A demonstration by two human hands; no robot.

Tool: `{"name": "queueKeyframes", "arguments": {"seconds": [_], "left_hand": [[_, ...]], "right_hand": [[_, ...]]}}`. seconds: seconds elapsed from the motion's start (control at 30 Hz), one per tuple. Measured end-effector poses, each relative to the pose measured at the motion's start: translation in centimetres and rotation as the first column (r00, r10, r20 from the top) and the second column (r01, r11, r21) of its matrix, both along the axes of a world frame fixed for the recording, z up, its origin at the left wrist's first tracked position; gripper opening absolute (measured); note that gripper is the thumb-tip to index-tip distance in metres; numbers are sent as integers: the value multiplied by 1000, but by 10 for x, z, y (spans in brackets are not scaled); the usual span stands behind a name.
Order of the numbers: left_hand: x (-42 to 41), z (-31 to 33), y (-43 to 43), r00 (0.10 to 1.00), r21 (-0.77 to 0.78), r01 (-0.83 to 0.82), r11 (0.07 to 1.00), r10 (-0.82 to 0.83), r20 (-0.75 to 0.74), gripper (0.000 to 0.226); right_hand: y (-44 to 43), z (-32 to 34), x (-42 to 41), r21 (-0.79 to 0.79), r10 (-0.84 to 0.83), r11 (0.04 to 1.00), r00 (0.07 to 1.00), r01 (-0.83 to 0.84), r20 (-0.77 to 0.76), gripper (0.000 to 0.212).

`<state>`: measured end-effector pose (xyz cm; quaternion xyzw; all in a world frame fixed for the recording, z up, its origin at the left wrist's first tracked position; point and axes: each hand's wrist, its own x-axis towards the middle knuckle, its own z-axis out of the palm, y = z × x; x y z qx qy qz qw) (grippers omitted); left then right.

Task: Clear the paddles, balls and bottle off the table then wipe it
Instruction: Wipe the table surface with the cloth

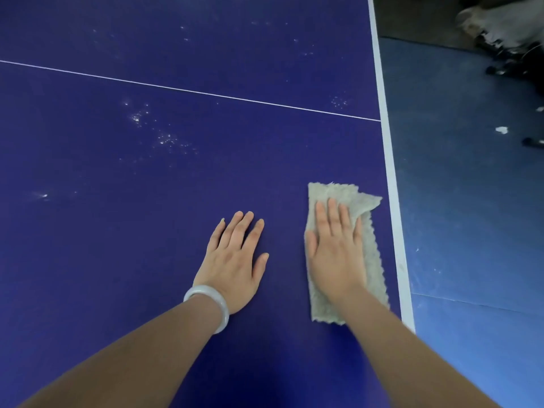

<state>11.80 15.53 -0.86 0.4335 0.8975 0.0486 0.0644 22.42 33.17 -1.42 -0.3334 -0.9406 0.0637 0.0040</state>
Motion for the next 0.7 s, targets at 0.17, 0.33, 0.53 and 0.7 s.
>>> {"name": "queueKeyframes", "arguments": {"seconds": [0.17,0.33,0.53,0.7], "left_hand": [[0,4,-1,1000,7,10,1000,-10,1,65],[-5,12,-22,994,225,-57,973,34,105,56],[-46,10,-131,905,168,-424,890,418,74,54],[-51,9,-185,887,44,-461,886,461,6,67]], "right_hand": [[-39,-3,-9,20,-44,999,999,44,-1,60],[-36,-1,-9,14,-36,999,999,36,-4,61],[-37,-4,-9,16,-47,999,999,47,-4,61],[-40,-1,-10,4,-66,998,998,66,12,61]]}}
